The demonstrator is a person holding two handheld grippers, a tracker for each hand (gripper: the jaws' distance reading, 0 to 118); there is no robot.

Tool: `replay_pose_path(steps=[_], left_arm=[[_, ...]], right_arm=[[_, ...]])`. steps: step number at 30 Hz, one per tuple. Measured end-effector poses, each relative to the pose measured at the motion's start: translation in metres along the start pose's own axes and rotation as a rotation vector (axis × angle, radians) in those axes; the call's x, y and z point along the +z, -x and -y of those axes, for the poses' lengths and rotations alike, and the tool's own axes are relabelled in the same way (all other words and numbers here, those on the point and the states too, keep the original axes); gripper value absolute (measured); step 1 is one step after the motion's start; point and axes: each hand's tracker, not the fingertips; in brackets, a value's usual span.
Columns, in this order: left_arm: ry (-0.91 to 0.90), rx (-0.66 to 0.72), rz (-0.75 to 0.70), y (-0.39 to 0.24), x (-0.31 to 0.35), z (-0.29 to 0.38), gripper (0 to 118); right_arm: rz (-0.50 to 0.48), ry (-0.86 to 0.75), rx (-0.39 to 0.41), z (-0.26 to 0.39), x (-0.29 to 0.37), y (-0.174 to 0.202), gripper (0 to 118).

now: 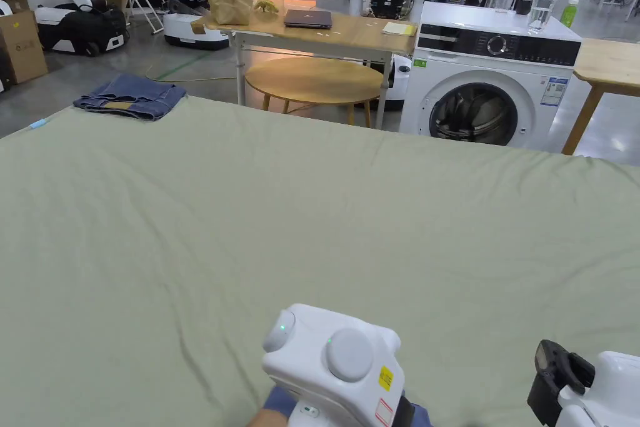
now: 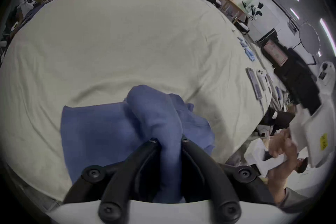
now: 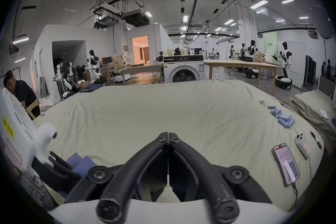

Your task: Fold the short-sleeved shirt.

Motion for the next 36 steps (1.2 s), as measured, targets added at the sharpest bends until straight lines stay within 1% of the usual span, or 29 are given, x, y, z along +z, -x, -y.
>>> replay_pose_path(steps=[2, 3, 5, 6, 7, 10, 12, 13, 14, 15, 16, 17, 22, 24, 27, 29, 31, 36], left_arm=[[0.015, 0.008, 0.004, 0.001, -0.009, 0.002, 6], [0.024, 0.023, 0.016, 0.002, -0.009, 0.001, 10], [0.025, 0.08, 0.129, 0.011, -0.004, 0.003, 36], [0.024, 0.097, 0.174, 0.013, -0.001, 0.004, 46], [0.016, 0.105, 0.195, 0.016, 0.006, 0.004, 54], [-0.04, 0.073, 0.207, 0.021, 0.027, 0.006, 54], [-0.078, 0.104, 0.26, 0.028, 0.038, 0.005, 54], [-0.096, 0.138, 0.297, 0.035, 0.041, 0.005, 53], [-0.109, 0.166, 0.321, 0.041, 0.04, 0.005, 48], [-0.117, 0.175, 0.331, 0.045, 0.037, 0.004, 35], [-0.12, 0.178, 0.339, 0.048, 0.032, 0.004, 17], [-0.108, 0.173, 0.341, 0.05, 0.023, 0.004, 12], [-0.005, 0.241, 0.47, 0.049, -0.037, 0.006, 10], [0.008, 0.252, 0.458, 0.045, -0.057, 0.005, 9], [-0.005, 0.277, 0.451, 0.048, -0.077, 0.005, 1], [-0.019, 0.279, 0.453, 0.048, -0.082, 0.006, 0], [-0.034, 0.229, 0.434, 0.046, -0.079, 0.008, 0], [-0.038, 0.23, 0.428, 0.048, -0.05, 0.006, 0]], right_arm=[[0.007, 0.002, -0.004, 0.001, 0.0, -0.002, 0], [0.007, 0.005, -0.005, 0.001, 0.0, -0.002, 0], [0.008, 0.009, -0.006, 0.002, 0.001, -0.003, 0], [0.008, 0.009, -0.005, 0.002, 0.002, -0.003, 0], [0.01, 0.01, -0.001, 0.002, 0.002, -0.003, 0], [0.009, 0.011, 0.003, 0.003, 0.003, -0.003, 0], [0.008, 0.012, 0.001, 0.004, 0.003, -0.003, 0], [0.008, 0.013, 0.0, 0.004, 0.003, -0.003, 0], [0.008, 0.015, -0.002, 0.004, 0.003, -0.003, 0], [0.006, 0.016, -0.006, 0.004, 0.003, -0.002, 0], [0.004, 0.017, -0.011, 0.004, 0.002, -0.002, 0], [0.001, 0.018, -0.015, 0.005, 0.002, -0.001, 0], [-0.005, 0.024, -0.02, 0.006, 0.001, 0.001, 0], [-0.005, 0.025, -0.02, 0.006, 0.0, 0.001, 0], [-0.003, 0.029, -0.018, 0.006, 0.0, 0.0, 0], [0.001, 0.032, -0.016, 0.006, 0.0, -0.001, 0], [0.003, 0.032, -0.013, 0.006, 0.001, -0.001, 0], [0.006, 0.033, -0.009, 0.004, 0.0, -0.001, 0]])
